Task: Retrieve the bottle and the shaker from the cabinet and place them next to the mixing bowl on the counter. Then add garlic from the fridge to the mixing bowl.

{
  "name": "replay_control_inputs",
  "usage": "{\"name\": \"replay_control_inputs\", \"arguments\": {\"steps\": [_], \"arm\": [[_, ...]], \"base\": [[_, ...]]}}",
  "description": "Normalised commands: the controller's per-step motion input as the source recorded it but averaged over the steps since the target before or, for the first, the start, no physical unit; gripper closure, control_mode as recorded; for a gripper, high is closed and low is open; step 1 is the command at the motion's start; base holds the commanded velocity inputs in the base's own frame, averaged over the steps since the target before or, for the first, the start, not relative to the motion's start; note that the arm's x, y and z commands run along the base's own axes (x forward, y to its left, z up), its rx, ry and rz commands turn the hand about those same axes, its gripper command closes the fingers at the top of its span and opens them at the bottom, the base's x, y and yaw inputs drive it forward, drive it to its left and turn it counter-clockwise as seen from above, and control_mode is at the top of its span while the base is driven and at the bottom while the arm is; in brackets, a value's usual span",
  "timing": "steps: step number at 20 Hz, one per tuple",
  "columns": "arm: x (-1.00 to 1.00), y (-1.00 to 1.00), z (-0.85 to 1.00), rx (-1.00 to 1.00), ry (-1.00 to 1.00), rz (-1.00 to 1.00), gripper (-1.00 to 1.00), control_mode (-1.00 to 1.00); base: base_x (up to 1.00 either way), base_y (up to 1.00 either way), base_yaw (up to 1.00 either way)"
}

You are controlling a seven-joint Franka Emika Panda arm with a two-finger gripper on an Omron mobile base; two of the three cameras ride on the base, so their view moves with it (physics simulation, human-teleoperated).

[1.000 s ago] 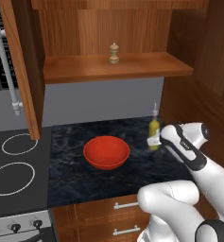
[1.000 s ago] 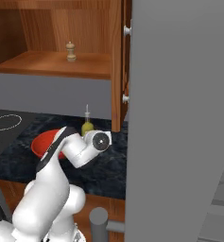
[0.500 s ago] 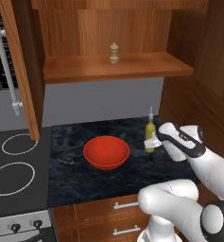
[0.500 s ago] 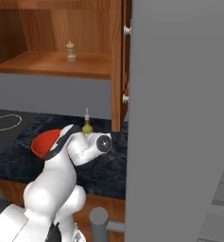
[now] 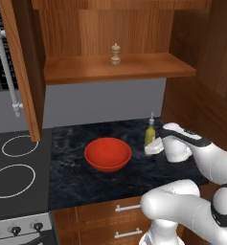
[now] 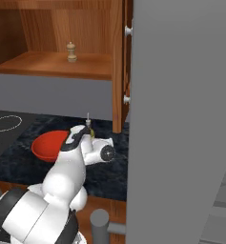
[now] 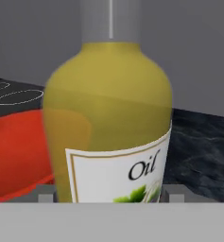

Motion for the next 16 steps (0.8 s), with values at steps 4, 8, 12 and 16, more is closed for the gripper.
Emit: {"name": "replay_control_inputs", "arguments": {"steps": [4,8,12,16], "arm": [[0.00,0.13,-0.48,0.01,-0.07,0.00,1.00,-1.00],[0.00,0.12,-0.44,0.00,-0.08,0.00,1.00,-1.00],[0.00,0.13,-0.36,0.00,-0.06,0.00,1.00,-1.00],[0.01,0.14,-0.23,0.03,-0.02,0.00,1.00,-1.00]], "base": [[0.00,0.00,0.00],[0.00,0.00,0.00],[0.00,0.00,0.00],[0.00,0.00,0.00]]}}
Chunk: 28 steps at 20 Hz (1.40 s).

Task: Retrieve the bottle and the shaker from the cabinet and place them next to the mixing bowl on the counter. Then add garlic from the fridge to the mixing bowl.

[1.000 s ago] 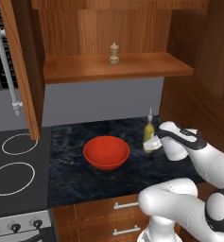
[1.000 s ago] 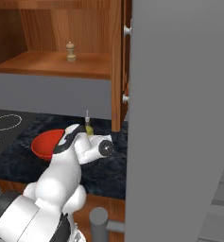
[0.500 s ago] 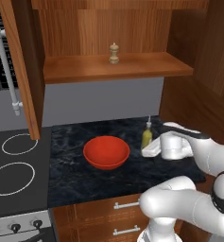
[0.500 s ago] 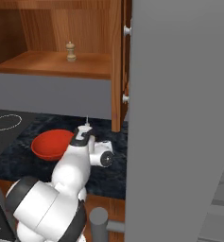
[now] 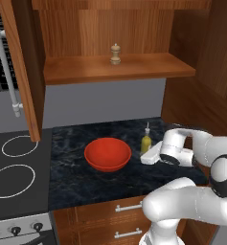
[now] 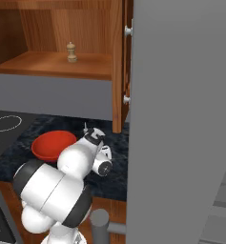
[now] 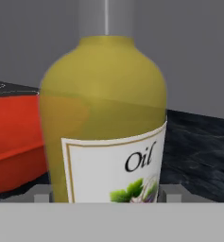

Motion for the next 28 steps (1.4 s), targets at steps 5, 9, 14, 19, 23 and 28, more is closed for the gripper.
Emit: {"name": "replay_control_inputs", "arguments": {"steps": [5,9,14,19,23,28], "arm": [[0.08,0.13,-0.15,0.06,0.00,0.00,1.00,-1.00],[0.01,0.08,-0.25,0.05,-0.02,0.00,1.00,-1.00],[-0.01,0.00,-0.30,0.08,0.00,0.00,1.00,-1.00],[-0.05,0.00,-0.19,0.07,0.00,0.00,1.00,-1.00],[-0.26,0.05,-0.04,0.02,0.00,0.00,-1.00,-1.00],[-0.35,0.01,0.01,0.00,0.00,0.00,-1.00,-1.00]], "base": [[0.00,0.00,0.00],[0.00,0.00,0.00],[0.00,0.00,0.00],[0.00,0.00,0.00],[0.00,0.00,0.00],[0.00,0.00,0.00]]}}
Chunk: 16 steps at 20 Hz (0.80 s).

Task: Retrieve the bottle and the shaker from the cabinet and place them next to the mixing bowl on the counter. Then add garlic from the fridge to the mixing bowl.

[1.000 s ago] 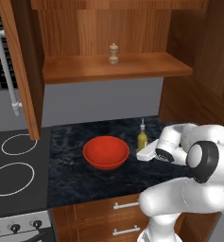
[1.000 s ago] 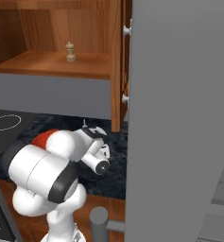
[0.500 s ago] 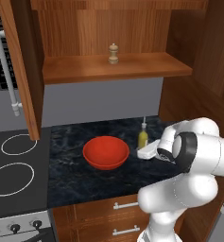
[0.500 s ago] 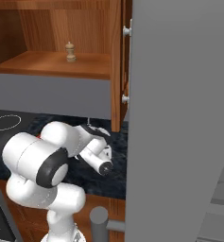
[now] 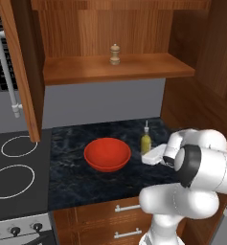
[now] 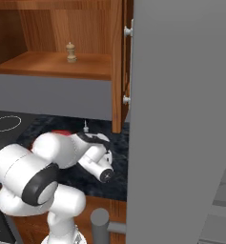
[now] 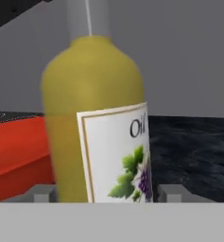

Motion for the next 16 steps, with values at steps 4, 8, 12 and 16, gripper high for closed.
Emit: {"name": "replay_control_inputs", "arguments": {"steps": [4,8,12,16], "arm": [[-0.28,0.00,0.14,-0.02,0.00,0.00,-1.00,-1.00],[-0.21,0.00,0.37,-0.06,0.00,0.00,-1.00,-1.00],[-0.13,0.14,0.35,-0.08,0.00,0.00,-1.00,-1.00],[-0.24,0.21,0.36,-0.14,0.02,0.00,-1.00,-1.00]], "base": [[0.00,0.00,0.00],[0.00,0.00,0.00],[0.00,0.00,0.00],[0.00,0.00,0.00]]}}
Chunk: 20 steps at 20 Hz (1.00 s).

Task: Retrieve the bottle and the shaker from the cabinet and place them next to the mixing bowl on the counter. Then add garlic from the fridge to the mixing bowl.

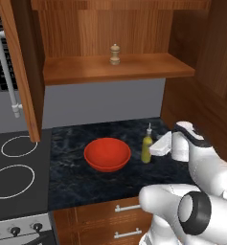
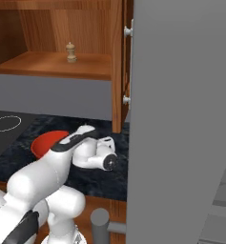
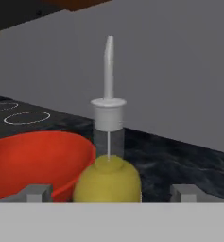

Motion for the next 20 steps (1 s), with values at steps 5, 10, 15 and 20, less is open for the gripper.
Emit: {"name": "replay_control_inputs", "arguments": {"steps": [5,10,15,20], "arm": [[-0.24,0.03,0.61,-0.14,0.13,-0.07,-1.00,-1.00],[-0.15,0.00,0.64,-0.14,0.19,-0.08,-1.00,-1.00],[0.00,0.00,0.61,-0.21,0.32,-0.05,-1.00,-1.00],[-0.07,0.00,0.59,-0.16,0.34,-0.03,-1.00,-1.00]], "base": [[0.00,0.00,0.00],[0.00,0.00,0.00],[0.00,0.00,0.00],[0.00,0.00,0.00]]}}
